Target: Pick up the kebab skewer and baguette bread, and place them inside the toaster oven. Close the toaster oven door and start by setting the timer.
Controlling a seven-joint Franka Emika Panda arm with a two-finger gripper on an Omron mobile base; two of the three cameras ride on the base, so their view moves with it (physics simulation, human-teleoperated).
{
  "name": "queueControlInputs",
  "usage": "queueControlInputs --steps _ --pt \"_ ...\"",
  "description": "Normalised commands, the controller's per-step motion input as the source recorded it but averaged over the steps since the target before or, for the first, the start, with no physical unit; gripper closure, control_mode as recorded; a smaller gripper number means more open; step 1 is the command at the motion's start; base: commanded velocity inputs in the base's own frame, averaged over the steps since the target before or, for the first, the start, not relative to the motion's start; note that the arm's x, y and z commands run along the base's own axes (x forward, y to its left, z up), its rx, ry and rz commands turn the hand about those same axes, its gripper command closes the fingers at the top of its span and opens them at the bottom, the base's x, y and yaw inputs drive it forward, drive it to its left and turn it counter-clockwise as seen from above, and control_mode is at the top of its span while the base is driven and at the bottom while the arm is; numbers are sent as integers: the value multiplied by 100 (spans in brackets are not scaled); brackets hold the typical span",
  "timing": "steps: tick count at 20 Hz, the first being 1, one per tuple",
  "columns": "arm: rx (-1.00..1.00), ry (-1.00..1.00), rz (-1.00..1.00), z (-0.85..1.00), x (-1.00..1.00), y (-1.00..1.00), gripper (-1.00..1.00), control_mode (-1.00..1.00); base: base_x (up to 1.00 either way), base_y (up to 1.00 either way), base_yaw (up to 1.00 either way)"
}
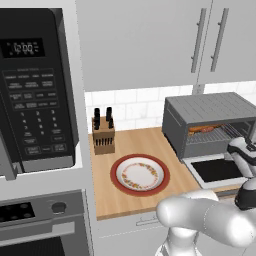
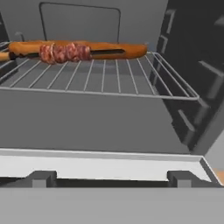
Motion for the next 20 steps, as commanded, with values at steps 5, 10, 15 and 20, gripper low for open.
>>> queueControlInputs --steps 5,10,15,20 --pt "0 8 1 -1 -67 -9 -100 -100 0 0 0" --pt "0 23 2 -5 -79 0 -100 -100 0 0 0" --pt "0 25 3 -22 -87 0 -100 -100 0 0 0" --pt "4 13 1 -44 -76 0 -100 -100 0 0 0"
